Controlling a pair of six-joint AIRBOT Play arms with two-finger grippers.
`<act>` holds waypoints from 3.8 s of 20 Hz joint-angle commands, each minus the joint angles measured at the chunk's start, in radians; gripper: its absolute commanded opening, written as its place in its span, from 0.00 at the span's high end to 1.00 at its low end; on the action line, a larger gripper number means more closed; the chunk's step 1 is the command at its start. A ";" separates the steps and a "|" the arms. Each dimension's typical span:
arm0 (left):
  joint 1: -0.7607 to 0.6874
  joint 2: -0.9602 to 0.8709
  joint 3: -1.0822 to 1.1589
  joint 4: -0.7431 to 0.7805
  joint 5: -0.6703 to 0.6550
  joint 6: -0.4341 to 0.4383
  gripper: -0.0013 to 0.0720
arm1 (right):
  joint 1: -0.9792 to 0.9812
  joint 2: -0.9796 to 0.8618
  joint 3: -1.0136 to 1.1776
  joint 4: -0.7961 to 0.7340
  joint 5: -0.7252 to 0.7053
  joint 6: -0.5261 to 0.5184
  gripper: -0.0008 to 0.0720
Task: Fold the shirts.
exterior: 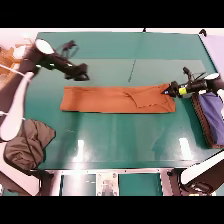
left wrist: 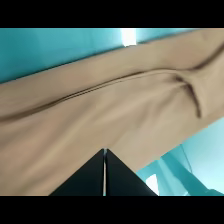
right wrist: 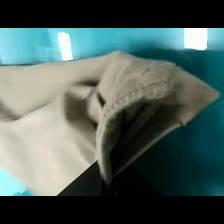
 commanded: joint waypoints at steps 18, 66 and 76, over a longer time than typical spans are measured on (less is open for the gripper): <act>-0.388 -0.371 0.135 -0.281 0.304 0.079 0.94 | 0.328 0.347 0.378 0.014 0.304 0.372 0.97; 0.298 0.092 0.142 0.604 -0.423 -0.009 0.94 | 0.472 0.121 0.131 0.160 -0.230 0.339 0.97; 0.298 0.092 0.142 0.603 -0.421 -0.035 0.94 | -0.287 0.386 0.255 0.151 -0.067 0.473 0.97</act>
